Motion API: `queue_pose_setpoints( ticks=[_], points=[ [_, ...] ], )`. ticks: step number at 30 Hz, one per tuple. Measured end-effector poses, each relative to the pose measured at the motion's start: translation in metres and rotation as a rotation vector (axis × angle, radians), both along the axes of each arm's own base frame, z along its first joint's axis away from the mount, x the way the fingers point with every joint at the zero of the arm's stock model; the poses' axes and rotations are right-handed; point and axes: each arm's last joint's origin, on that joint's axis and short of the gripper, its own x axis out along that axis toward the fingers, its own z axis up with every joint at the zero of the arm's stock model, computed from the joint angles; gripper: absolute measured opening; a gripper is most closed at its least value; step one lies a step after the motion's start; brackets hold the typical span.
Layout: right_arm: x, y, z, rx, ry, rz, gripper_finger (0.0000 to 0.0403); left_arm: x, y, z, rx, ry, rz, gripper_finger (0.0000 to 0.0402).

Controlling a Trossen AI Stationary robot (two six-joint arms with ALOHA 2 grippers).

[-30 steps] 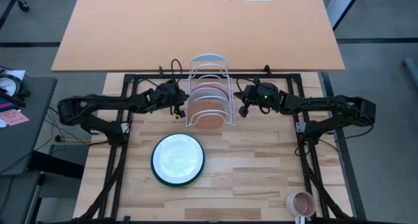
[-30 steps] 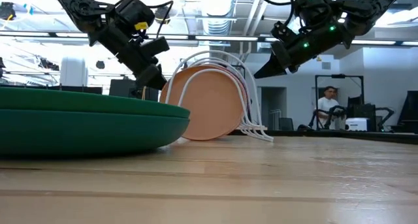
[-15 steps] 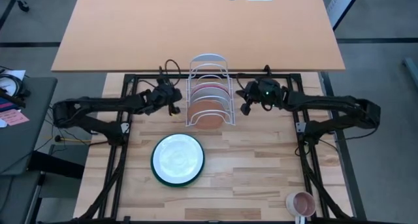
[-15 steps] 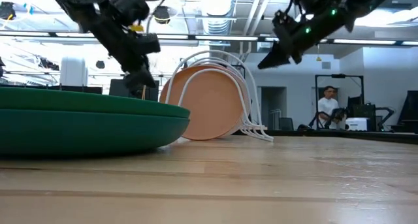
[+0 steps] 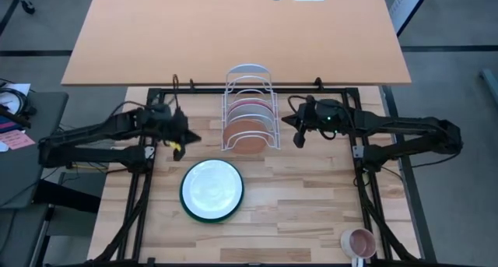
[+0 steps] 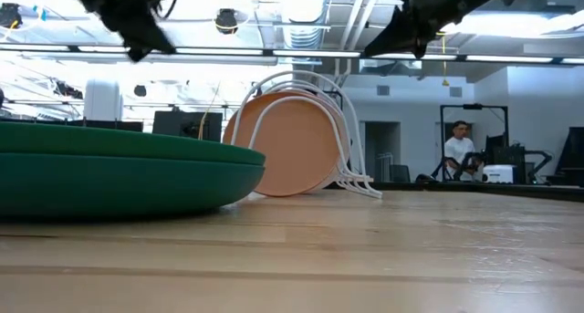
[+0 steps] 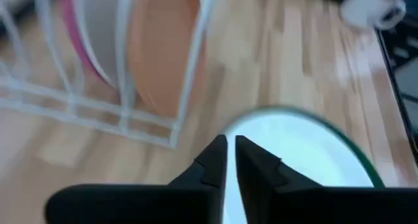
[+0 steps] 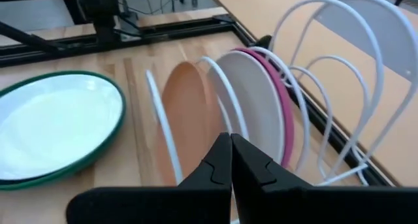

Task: Sort dishes
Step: Put the white plate on the dish rack

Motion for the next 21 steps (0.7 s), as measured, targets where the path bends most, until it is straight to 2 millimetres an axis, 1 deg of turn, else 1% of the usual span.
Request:
queue_pose_setpoints(
  ticks=[2,5,8,11,13,14,16,17,19,20,21],
  points=[
    [0.0,0.001,0.001,0.001,-0.006,0.005,0.0004,0.001,-0.006,-0.013,-0.011,0.022,-0.023,0.0053],
    [0.001,0.002,0.001,0.048,-0.031,-0.011,0.0004,0.003,-0.012,-0.026,-0.003,0.074,-0.026,0.0083],
    [0.005,0.013,0.007,0.121,-0.118,0.002,0.0004,0.006,-0.015,-0.031,0.014,0.116,0.001,0.0107],
    [0.015,0.038,0.015,0.168,-0.222,0.105,0.0004,0.006,-0.017,-0.033,0.004,0.132,0.025,0.0122],
    [0.023,0.055,0.022,0.186,-0.236,0.181,0.0004,0.006,-0.017,-0.033,-0.008,0.14,0.033,0.0126],
    [0.028,0.062,0.028,0.209,-0.239,0.197,0.0004,0.006,-0.018,-0.034,-0.02,0.147,0.039,0.0127],
    [0.041,0.076,0.047,0.26,-0.271,0.219,0.0004,0.004,-0.019,-0.035,-0.049,0.166,0.053,0.0127],
    [0.049,0.084,0.054,0.279,-0.269,0.239,0.0004,0.002,-0.021,-0.037,-0.061,0.193,0.056,0.0127],
    [0.07,0.107,0.068,0.29,-0.269,0.296,0.0004,-0.001,-0.024,-0.041,-0.079,0.243,0.054,0.0127],
    [0.082,0.119,0.071,0.289,-0.249,0.326,0.0004,-0.002,-0.025,-0.042,-0.087,0.262,0.052,0.0127],
    [0.094,0.132,0.07,0.286,-0.195,0.351,0.0004,-0.003,-0.027,-0.043,-0.093,0.276,0.052,0.0127]
  ],
)
